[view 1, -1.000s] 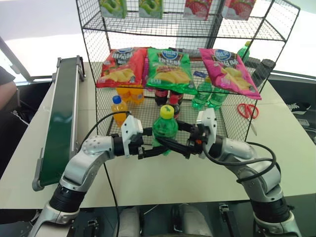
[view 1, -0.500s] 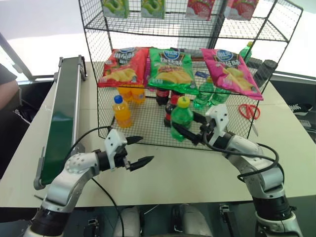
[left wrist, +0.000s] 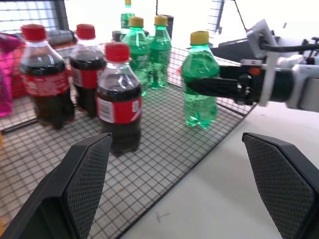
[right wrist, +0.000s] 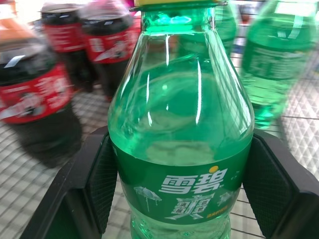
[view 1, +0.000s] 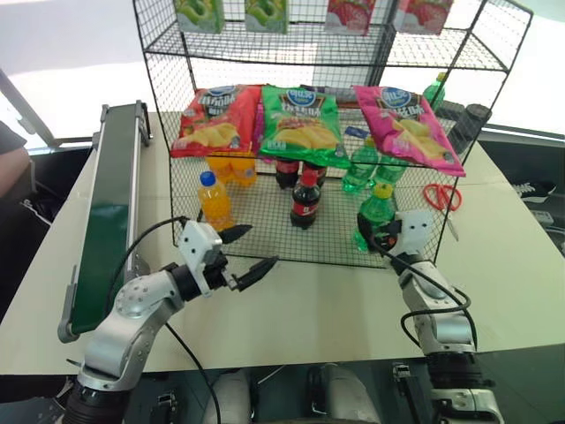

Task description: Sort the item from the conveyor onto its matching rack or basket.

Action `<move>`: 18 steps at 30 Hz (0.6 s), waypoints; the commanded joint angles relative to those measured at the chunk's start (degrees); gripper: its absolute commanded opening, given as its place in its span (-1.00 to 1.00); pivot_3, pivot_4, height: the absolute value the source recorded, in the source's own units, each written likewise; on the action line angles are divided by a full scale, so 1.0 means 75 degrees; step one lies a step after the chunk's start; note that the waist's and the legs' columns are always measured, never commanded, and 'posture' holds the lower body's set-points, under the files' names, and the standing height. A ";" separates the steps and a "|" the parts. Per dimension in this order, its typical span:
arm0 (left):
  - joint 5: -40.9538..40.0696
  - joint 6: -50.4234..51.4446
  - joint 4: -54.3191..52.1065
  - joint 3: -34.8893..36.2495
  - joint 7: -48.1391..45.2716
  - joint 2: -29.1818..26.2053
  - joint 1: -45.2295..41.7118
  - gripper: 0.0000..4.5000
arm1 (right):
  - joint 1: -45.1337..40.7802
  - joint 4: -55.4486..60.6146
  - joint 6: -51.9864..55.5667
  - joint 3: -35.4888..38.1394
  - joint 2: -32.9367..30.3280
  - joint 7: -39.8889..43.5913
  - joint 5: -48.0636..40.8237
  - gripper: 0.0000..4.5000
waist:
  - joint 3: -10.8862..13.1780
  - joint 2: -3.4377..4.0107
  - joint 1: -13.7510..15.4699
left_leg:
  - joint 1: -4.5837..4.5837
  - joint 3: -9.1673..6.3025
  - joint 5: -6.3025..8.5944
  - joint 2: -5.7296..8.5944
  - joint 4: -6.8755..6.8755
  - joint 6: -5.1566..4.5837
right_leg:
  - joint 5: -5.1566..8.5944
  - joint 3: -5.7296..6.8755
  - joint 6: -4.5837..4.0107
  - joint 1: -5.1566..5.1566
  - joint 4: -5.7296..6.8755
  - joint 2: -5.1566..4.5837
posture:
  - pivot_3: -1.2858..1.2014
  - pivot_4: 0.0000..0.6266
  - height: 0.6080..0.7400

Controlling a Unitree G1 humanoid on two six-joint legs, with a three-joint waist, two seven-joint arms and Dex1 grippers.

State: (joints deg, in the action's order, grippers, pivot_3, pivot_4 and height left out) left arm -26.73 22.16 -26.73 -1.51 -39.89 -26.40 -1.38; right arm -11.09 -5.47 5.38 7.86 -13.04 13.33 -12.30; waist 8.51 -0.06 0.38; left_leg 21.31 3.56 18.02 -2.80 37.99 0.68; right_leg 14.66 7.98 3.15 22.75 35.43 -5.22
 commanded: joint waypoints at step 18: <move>0.0255 -0.0210 -0.0042 -0.0342 -0.0158 -0.0015 -0.0258 1.00 | -0.1172 -0.1607 -0.1210 0.0294 0.0389 -0.0283 0.0081 0.77 | -0.0002 0.0003 -0.0138 | -0.0003 0.0000 -0.0004 -0.0002 0.0000 0.0006 | -0.0001 -0.0003 0.0000 -0.0004 0.0004 -0.0002 | 0.03 -0.52 0.94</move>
State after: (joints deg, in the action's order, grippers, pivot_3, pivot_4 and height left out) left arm -24.99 21.90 -26.58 -3.78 -40.90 -26.53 -3.00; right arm -18.69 -18.37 -2.17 9.35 -10.20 10.80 -11.02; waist 8.49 -0.03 -0.65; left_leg 21.29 3.56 17.98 -2.82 37.99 0.73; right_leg 14.65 7.96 3.15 22.72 35.46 -5.24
